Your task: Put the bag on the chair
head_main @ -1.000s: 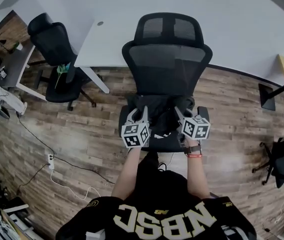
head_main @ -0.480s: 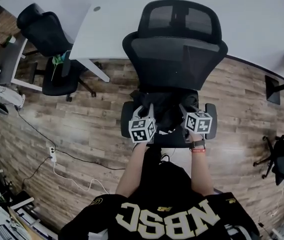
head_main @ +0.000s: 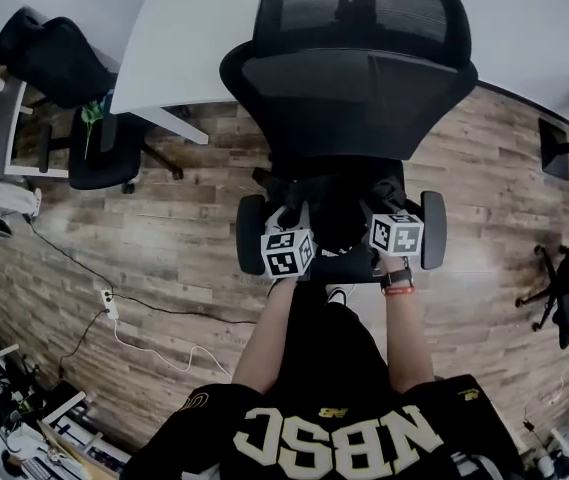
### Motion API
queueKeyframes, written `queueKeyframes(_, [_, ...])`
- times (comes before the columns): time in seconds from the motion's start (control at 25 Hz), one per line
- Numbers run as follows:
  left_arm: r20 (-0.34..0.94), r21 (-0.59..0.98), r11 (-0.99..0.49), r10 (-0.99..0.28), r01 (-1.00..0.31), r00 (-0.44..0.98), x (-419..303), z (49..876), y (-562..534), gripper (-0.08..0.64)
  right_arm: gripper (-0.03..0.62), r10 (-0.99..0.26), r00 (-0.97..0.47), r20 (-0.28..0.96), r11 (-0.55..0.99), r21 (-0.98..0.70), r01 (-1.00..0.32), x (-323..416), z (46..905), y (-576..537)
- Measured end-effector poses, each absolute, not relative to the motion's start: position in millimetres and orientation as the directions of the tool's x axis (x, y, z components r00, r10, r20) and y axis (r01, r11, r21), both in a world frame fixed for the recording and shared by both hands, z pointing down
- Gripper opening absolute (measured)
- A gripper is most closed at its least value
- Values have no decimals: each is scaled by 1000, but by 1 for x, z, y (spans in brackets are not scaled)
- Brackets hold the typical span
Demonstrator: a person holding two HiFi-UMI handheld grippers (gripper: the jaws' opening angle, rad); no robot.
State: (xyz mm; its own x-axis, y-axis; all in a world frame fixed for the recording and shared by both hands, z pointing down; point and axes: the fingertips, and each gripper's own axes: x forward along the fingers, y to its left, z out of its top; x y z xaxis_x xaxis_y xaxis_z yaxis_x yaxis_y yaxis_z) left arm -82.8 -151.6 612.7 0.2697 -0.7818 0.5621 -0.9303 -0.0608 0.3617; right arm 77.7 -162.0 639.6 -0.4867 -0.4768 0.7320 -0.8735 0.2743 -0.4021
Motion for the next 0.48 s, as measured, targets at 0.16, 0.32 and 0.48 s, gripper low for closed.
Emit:
queueKeyframes(0.16, [596,368,-55,-752,-928,281,-78,650,-162,41,75,-446,-470,762,253,-396,-882,86,671,-166])
queueKeyframes(0.32, [641,370,-46,-710,-928,291,-76,689,-166,43,75,-417,-456,786,213,-403,-890,94,706,-167])
queueKeyframes(0.48, [690,384,17,-670,-923,275,-70,729,-168,47,75,-391,-447,805,208,-396,-895,104,738,-171])
